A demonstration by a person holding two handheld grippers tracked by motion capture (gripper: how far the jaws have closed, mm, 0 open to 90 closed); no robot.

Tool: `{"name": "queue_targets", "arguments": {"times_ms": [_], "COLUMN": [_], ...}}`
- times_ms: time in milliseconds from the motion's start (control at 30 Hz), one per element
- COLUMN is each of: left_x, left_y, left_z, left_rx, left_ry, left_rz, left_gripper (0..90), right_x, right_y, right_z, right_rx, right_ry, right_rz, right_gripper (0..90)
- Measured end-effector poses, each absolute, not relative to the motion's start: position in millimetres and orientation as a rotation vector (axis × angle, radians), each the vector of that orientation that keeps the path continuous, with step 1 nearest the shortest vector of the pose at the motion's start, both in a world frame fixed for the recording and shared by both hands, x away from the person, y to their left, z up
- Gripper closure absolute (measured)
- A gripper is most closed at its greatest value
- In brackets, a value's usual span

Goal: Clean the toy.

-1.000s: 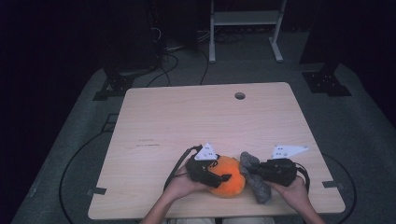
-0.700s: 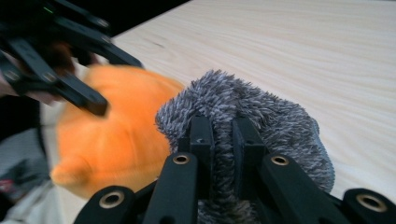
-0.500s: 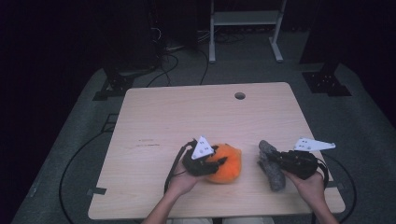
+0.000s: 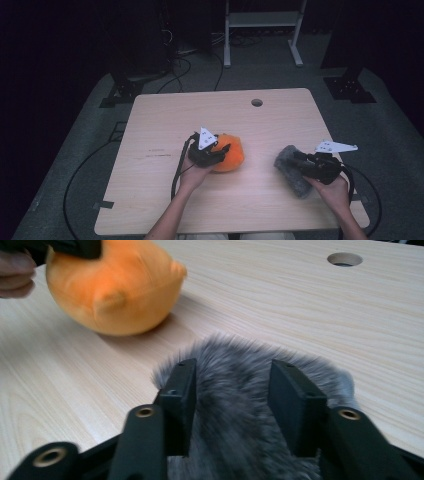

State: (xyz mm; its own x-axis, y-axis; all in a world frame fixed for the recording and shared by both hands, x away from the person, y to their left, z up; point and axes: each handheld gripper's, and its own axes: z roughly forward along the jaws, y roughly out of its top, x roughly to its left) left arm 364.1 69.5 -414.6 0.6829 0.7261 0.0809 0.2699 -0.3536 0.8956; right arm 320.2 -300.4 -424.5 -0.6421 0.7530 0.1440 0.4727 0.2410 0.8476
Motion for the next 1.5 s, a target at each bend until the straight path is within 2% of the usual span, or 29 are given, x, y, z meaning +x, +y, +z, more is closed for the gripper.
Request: {"name": "queue_targets", "arguments": {"times_ms": [167,200,300,467,633,1067,1500], "left_x": [366.2,365.8,362.5,348.9,342.9,309.2,299.9], "left_y": [65.0,65.3,68.5,79.8,99.0,122.7,144.0], "left_z": [-416.7,-416.3,-412.7,-397.2,-395.7,-410.2,-419.0], "left_rx": [1.92,1.921,1.909,1.88,1.859,1.879,1.88], "left_ry": [0.77,0.769,0.762,0.724,0.772,0.774,0.818], "left_rz": [0.586,0.59,0.589,0.573,0.561,0.567,0.56], "left_gripper": [40.6,36.3,32.1,22.3,17.8,16.4,14.0], "right_x": [323.3,322.7,320.4,314.6,311.4,303.1,301.0], "right_y": [-300.2,-301.6,-302.8,-302.9,-301.4,-295.1,-291.1], "right_z": [-425.7,-426.3,-426.9,-426.3,-425.0,-425.0,-428.5], "right_rx": [1.164,1.171,1.172,1.158,1.148,1.101,1.102], "right_ry": [2.193,2.198,2.197,2.199,2.201,2.234,2.249], "right_rz": [1.387,1.392,1.394,1.395,1.413,1.429,1.429], "right_gripper": [49.5,49.1,48.8,47.6,46.4,44.0,42.0]}}
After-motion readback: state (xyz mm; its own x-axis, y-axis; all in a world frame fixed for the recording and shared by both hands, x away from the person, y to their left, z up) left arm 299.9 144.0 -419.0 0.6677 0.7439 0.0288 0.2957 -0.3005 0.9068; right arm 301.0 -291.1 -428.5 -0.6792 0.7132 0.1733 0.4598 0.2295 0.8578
